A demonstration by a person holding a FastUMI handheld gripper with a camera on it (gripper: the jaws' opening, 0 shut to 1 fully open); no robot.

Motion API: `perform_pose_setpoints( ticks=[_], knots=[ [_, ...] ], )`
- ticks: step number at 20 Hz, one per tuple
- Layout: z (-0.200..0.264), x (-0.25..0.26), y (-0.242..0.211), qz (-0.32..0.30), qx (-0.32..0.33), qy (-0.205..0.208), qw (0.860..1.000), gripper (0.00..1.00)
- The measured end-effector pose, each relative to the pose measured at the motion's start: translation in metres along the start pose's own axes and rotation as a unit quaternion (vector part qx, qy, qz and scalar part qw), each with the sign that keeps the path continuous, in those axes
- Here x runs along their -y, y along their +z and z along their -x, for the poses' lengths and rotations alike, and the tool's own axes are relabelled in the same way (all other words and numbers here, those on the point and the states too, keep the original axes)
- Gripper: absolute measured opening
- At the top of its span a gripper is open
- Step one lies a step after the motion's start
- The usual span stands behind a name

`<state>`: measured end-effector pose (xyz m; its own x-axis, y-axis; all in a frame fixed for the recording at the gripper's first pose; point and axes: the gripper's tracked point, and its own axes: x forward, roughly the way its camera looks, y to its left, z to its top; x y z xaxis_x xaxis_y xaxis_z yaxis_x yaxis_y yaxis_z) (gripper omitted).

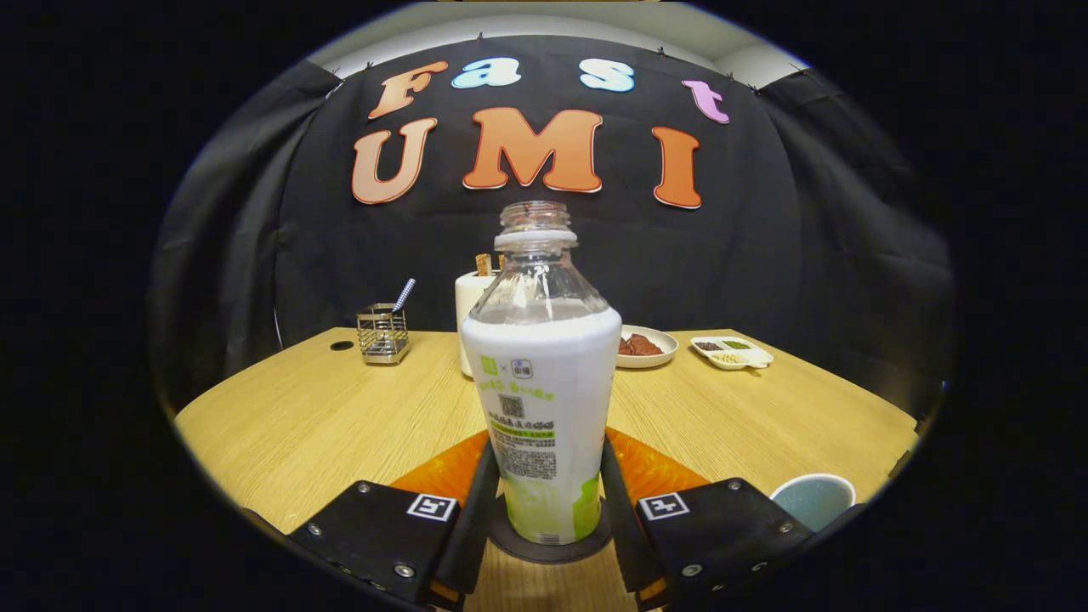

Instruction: Take the bottle from table, then pour the juice into the cup, finally place the bottle on the coaster

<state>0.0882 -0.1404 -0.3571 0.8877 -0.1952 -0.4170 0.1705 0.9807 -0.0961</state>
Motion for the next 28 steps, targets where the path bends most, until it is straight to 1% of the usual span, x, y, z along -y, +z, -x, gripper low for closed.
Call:
perform_pose_setpoints(
  ticks=[2,4,5,7,8,9,11,12,14,18,20,22,25,28],
  knots=[
    [0.001,-0.001,0.0,0.005,0.001,0.003,1.0,0.67],
    [0.003,-0.008,0.002,0.002,0.002,0.015,1.0,0.72],
    [0.006,-0.009,0.004,0.003,0.002,0.018,1.0,0.83],
    [0.015,-0.01,0.012,0.015,0.008,0.014,1.0,0.92],
    [0.022,-0.011,0.018,0.02,0.017,0.016,1.0,0.93],
    [0.029,-0.013,0.026,0.028,0.029,0.018,0.999,0.94],
    [0.041,-0.008,0.04,0.04,0.048,0.008,0.998,0.94],
    [0.046,-0.004,0.047,0.038,0.057,0.002,0.998,0.94],
    [0.056,-0.003,0.058,0.026,0.065,0.003,0.998,0.94],
    [0.083,-0.005,0.096,0.01,0.099,-0.002,0.995,0.94],
    [0.101,-0.01,0.115,0.003,0.115,0.003,0.993,0.95],
    [0.12,-0.026,0.136,-0.001,0.128,0.012,0.992,0.94],
    [0.146,-0.038,0.164,0.005,0.133,0.015,0.991,0.94],
    [0.179,-0.063,0.198,-0.006,0.151,0.039,0.988,0.95]
  ],
)
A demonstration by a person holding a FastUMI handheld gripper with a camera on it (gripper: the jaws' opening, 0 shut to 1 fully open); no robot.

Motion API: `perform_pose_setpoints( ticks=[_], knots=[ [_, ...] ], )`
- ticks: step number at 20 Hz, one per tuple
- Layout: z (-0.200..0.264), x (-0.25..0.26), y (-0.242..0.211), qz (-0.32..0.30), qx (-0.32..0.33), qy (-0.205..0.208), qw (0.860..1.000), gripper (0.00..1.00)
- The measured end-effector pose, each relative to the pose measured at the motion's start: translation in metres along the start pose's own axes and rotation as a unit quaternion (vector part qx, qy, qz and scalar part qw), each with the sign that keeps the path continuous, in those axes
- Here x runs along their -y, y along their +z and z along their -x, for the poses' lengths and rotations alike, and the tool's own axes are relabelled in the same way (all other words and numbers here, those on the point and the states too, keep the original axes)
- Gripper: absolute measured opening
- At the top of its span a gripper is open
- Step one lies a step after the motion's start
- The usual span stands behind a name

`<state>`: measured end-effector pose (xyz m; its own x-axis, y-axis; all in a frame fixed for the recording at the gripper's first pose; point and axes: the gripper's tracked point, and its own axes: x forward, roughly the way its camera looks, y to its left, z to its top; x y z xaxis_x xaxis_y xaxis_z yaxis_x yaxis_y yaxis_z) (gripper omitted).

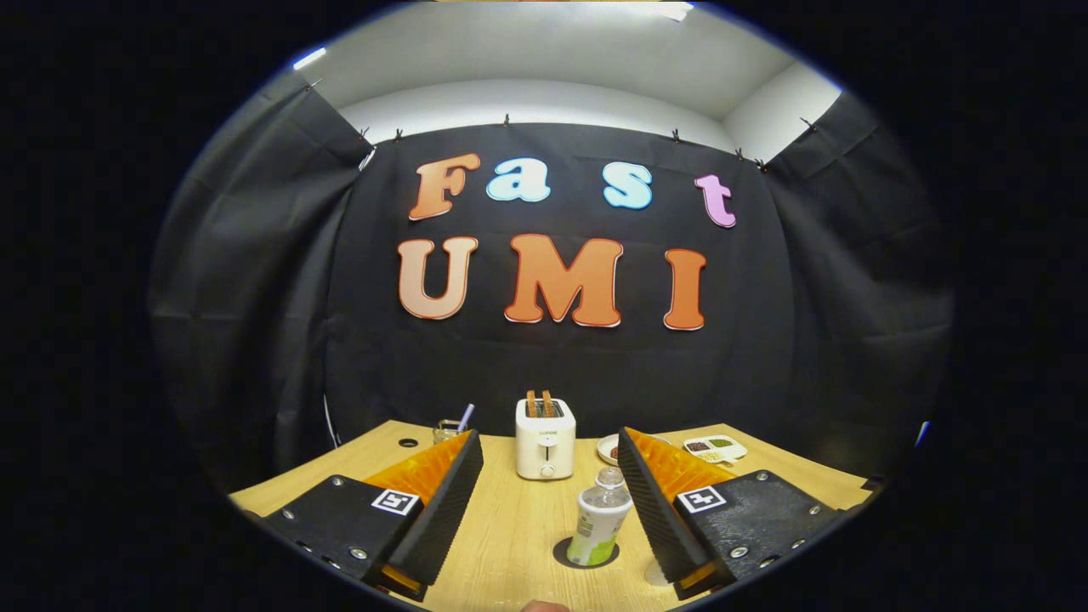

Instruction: Take the bottle from table, then pour the juice into the cup, finally place the bottle on the coaster

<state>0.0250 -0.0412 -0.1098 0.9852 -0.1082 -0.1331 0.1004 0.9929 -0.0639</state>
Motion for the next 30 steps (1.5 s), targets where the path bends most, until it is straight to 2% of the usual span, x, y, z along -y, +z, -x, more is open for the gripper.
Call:
perform_pose_setpoints(
  ticks=[6,11,18,26,30],
  knots=[
    [0.045,-0.055,0.07,-0.014,0.043,0.061,0.997,0.94],
    [0.067,-0.11,0.096,-0.018,0.064,0.096,0.993,0.94],
    [0.054,-0.146,0.094,-0.021,0.046,0.053,0.997,0.95],
    [0.041,-0.141,0.094,0.006,0.041,0.005,0.999,0.95],
    [0.059,-0.139,0.096,-0.005,0.052,0.032,0.998,0.95]
  ],
)
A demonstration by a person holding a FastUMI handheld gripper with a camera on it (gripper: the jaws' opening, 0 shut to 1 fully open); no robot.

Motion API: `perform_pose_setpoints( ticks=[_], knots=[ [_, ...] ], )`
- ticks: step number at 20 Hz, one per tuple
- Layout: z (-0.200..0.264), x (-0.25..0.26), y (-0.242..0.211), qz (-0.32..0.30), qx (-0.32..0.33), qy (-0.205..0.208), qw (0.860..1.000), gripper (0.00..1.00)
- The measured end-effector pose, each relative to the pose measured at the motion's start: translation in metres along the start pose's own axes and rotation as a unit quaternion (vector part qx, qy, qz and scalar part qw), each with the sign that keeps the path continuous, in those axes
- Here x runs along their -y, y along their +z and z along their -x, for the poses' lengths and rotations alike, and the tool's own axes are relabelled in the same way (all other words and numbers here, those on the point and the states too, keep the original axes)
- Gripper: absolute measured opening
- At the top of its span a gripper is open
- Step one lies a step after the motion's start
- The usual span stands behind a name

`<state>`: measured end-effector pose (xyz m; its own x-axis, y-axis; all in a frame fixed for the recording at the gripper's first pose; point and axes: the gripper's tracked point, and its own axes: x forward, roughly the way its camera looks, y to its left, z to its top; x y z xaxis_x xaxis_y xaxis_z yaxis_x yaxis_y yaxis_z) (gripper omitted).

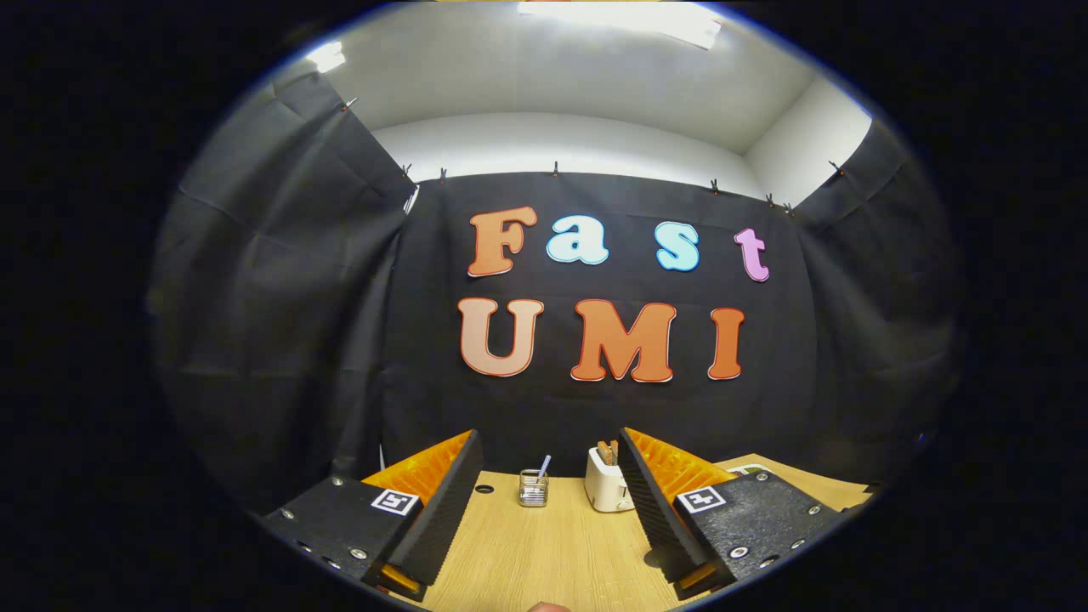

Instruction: Take the bottle from table, then pour the juice into the cup, finally place the bottle on the coaster

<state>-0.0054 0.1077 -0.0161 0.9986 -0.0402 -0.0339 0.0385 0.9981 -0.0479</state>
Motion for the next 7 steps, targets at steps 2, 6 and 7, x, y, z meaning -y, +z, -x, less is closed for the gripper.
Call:
perform_pose_setpoints(
  ticks=[2,6,7],
  knots=[
    [0.012,0.0,0.01,-0.013,0.016,0.019,1.0,0.95],
    [0.023,0.022,0.023,-0.034,0.043,0.032,0.998,0.95],
    [0.023,0.02,0.025,-0.04,0.043,0.045,0.997,0.94]
  ],
)
